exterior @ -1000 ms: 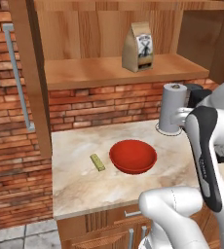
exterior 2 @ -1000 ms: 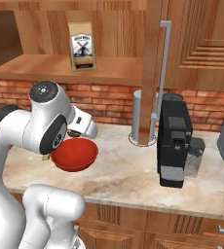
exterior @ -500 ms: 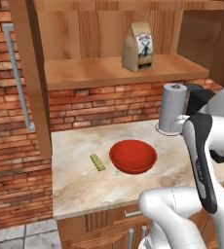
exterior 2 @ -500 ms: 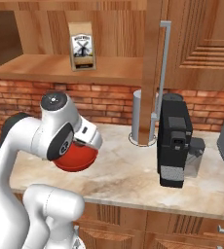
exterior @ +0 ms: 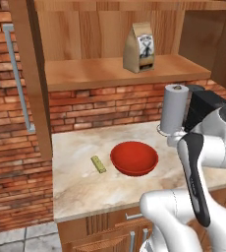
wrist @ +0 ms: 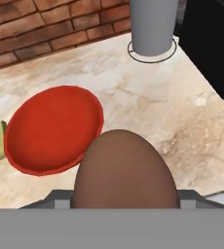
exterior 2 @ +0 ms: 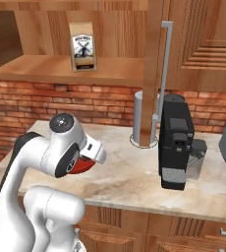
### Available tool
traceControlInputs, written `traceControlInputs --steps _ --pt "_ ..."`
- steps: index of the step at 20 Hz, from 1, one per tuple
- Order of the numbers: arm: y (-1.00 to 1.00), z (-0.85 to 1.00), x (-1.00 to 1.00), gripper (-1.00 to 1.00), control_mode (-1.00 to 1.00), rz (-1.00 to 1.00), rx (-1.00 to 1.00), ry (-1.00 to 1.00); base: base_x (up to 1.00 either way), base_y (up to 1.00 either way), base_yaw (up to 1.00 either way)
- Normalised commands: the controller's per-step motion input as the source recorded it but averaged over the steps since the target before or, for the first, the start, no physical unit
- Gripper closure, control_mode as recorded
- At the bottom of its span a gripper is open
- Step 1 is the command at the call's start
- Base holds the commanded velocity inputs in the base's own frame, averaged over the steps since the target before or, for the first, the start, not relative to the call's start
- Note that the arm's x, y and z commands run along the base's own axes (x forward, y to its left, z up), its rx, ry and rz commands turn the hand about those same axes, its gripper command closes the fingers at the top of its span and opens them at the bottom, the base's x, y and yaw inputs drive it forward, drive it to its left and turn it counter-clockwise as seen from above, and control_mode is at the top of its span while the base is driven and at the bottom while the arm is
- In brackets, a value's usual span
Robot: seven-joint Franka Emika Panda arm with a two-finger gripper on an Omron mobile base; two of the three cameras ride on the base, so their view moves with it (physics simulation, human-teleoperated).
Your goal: Pick the egg and butter from the fridge and place them by the bowl for mixing.
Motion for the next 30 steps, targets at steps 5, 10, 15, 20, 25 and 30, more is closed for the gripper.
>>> traceControlInputs --steps 5,10,15,20,25,30 --pt "-0.05 -0.36 0.38 1.00 -1.00 0.03 0.00 0.00 0.00 0.00 0.00" --pt "-0.08 -0.30 0.32 1.00 -1.00 0.19 -0.01 0.00 0.00 0.00 0.00" --pt "-0.04 -0.27 0.28 1.00 -1.00 0.10 -0.08 0.00 0.00 0.00 0.00" --pt "-0.04 -0.23 0.22 1.00 -1.00 0.01 -0.16 0.00 0.00 0.00 0.00" --pt "-0.14 -0.16 0.16 1.00 -1.00 0.12 -0.19 0.01 0.00 0.00 0.00" --pt "-0.19 -0.12 0.18 1.00 -1.00 0.27 -0.17 0.06 0.00 0.00 0.00"
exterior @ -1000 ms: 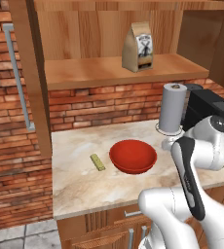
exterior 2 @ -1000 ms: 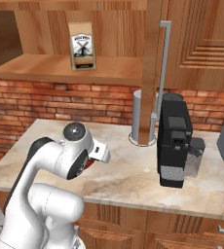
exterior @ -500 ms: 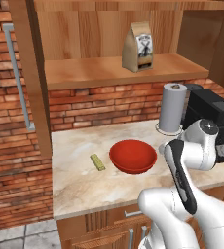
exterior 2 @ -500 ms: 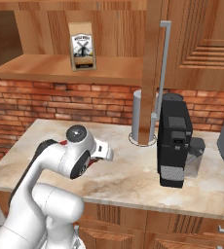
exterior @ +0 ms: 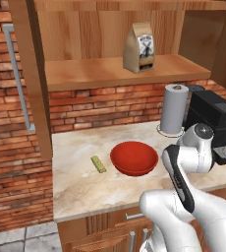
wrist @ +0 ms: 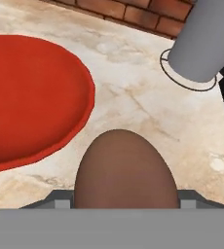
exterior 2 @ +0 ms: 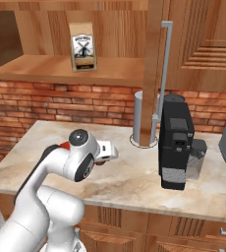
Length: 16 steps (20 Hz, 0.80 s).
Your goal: Pick the egg and butter from the fridge and place them by the bowl for mixing.
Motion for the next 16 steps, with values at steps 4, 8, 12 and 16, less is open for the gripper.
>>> traceControlInputs --steps 4,8,12,16 --pt "-0.16 -0.11 0.35 1.00 -1.00 0.32 -0.14 0.14 0.00 0.00 0.00" --pt "-0.02 -0.13 0.50 1.00 -1.00 0.27 -0.14 0.27 0.00 0.00 0.00" --pt "0.00 -0.18 0.53 1.00 -1.00 0.26 -0.17 0.28 0.00 0.00 0.00" --pt "-0.12 -0.15 0.29 1.00 -1.00 0.27 -0.17 0.15 0.00 0.00 0.00"
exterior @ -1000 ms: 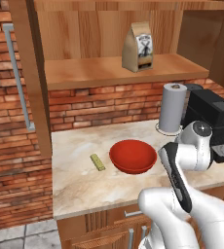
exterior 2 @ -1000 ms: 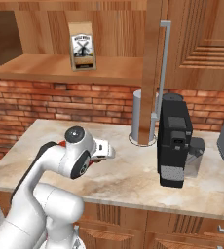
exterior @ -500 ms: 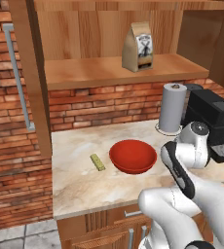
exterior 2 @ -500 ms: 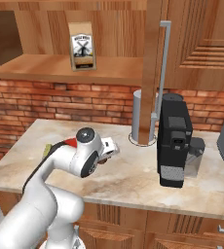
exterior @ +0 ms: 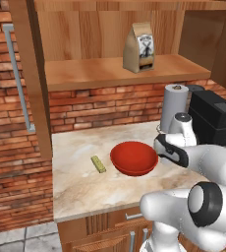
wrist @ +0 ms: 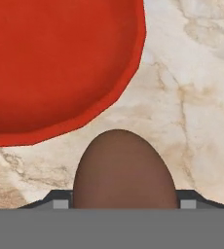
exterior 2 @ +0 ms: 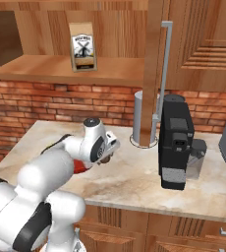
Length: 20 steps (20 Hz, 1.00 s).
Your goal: Pick the egg and butter from the fridge and place them by the bowl for mixing.
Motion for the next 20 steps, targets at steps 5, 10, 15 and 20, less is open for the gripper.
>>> traceControlInputs --steps 5,10,15,20 --pt "-0.21 -0.20 0.02 1.00 -1.00 0.27 -0.16 0.02 0.00 0.00 0.00" --pt "-0.04 -0.32 0.14 1.00 -1.00 0.29 -0.05 0.00 0.00 0.00 0.00" --pt "-0.01 -0.25 0.17 1.00 -1.00 0.24 0.00 0.00 0.00 0.00 0.00" --pt "-0.02 -0.12 0.22 1.00 -1.00 0.20 0.00 0.00 0.00 0.00 0.00"
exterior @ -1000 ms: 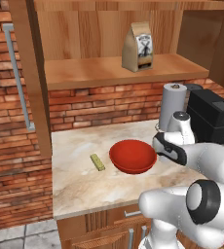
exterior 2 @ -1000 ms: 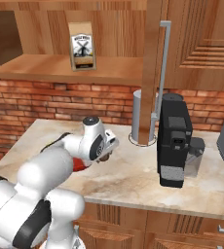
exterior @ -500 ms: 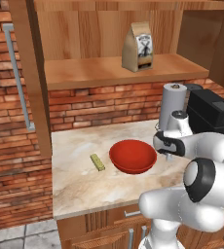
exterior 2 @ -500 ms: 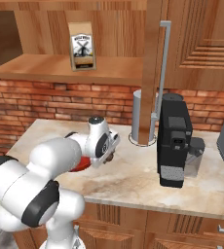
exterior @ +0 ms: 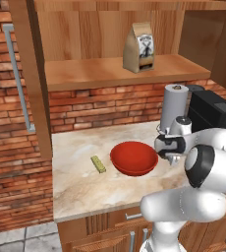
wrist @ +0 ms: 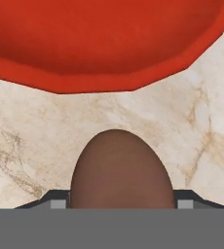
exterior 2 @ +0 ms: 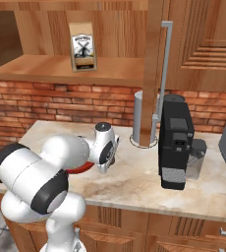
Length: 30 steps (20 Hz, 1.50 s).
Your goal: Pick the egg and butter from the fridge and place them by the bowl for mixing.
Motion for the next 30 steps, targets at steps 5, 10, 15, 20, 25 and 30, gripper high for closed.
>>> traceControlInputs --steps 5,10,15,20,25,30 --pt "-0.01 -0.06 0.31 1.00 -1.00 0.15 0.00 0.00 0.00 0.00 0.00" --pt "0.00 -0.14 0.32 1.00 -1.00 0.12 0.00 0.03 0.00 0.00 0.00" --pt "0.00 -0.22 0.30 1.00 -1.00 0.05 0.00 0.08 0.00 0.00 0.00" --pt "0.00 -0.20 0.21 1.00 -1.00 0.03 0.00 0.05 0.00 0.00 0.00" --pt "0.00 -0.31 -0.01 -1.00 -1.00 0.02 -0.02 0.00 0.00 0.00 0.00" --pt "0.00 -0.15 -0.01 -1.00 -1.00 0.00 -0.02 0.00 0.00 0.00 0.00"
